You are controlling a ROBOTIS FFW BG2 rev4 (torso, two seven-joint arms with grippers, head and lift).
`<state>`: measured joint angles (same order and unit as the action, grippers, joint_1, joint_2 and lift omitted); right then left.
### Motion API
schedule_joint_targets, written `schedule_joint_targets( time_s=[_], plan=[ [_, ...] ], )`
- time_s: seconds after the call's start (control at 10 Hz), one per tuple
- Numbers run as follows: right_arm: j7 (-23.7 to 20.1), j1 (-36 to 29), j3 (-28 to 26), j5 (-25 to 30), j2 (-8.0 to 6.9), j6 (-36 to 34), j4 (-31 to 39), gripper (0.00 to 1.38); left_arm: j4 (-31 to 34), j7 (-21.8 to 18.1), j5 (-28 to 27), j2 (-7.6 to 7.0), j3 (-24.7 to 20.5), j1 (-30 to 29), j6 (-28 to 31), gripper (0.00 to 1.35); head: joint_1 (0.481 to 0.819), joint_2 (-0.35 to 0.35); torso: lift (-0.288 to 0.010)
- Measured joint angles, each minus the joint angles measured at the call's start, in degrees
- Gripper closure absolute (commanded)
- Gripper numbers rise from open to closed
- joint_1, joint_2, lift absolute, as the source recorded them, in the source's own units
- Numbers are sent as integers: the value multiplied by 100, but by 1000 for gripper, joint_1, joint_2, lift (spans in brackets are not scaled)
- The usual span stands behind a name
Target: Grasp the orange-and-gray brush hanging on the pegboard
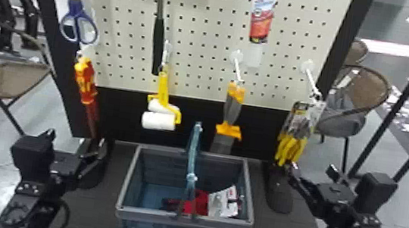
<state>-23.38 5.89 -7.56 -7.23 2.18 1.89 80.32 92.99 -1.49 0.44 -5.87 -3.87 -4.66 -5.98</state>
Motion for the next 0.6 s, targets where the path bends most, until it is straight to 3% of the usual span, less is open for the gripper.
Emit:
schedule_joint_targets(
  time_s=[0.3, 0.6],
  plan=[
    [-586, 305, 7, -105, 8, -365, 6, 185, 0, 0, 0, 0, 0, -7, 9, 122, 549, 0, -100],
    [-728, 496, 327, -110, 1, -747, 178, 185, 0, 0, -7, 5, 0, -12, 17, 122, 549, 0, -100]
  ],
)
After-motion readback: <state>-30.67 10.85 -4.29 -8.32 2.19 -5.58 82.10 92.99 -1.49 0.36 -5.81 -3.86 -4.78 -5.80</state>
